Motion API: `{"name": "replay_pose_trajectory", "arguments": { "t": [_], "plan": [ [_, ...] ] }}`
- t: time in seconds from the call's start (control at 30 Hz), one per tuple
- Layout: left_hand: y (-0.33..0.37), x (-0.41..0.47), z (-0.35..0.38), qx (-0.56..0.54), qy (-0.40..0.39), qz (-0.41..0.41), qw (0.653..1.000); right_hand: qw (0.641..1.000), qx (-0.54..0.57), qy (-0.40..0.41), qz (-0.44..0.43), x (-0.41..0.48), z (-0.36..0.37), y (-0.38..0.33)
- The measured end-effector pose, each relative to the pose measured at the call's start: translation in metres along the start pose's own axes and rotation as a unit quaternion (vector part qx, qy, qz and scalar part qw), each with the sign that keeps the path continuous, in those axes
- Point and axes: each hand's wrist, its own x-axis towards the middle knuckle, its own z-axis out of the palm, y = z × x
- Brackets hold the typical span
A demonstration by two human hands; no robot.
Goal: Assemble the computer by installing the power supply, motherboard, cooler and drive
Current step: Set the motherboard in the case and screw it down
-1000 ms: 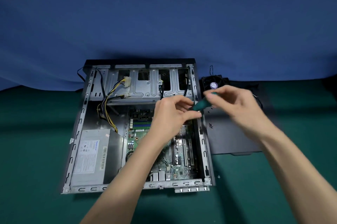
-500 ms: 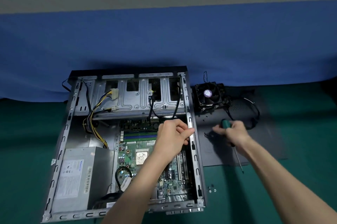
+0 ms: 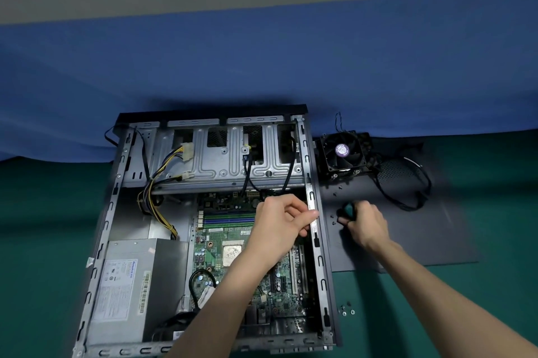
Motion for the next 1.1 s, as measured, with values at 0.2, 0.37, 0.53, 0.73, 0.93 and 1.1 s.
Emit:
{"name": "replay_pose_trajectory", "arguments": {
  "t": [0.2, 0.37, 0.53, 0.73, 0.93, 1.1],
  "plan": [
    [0.001, -0.008, -0.006, -0.019, 0.048, 0.008, 0.999, 0.97, 0.239, 0.031, 0.04, -0.005, -0.027, 0.002],
    [0.029, -0.017, -0.01, -0.058, 0.058, 0.079, 0.994, 0.833, 0.541, -0.111, 0.03, -0.049, -0.086, -0.052],
    [0.053, -0.025, -0.024, -0.1, 0.079, 0.15, 0.98, 0.781, 0.581, -0.229, 0.006, -0.094, -0.111, -0.099],
    [0.05, -0.032, -0.05, -0.057, 0.074, 0.177, 0.98, 0.723, 0.627, -0.29, 0.022, -0.105, -0.102, -0.121],
    [0.029, -0.034, -0.063, -0.014, 0.103, 0.209, 0.972, 0.763, 0.594, -0.255, 0.023, -0.099, -0.092, -0.125],
    [-0.025, -0.025, -0.063, 0.15, 0.097, 0.132, 0.975, 0.947, 0.312, 0.064, -0.04, -0.078, -0.081, -0.112]
  ]
}}
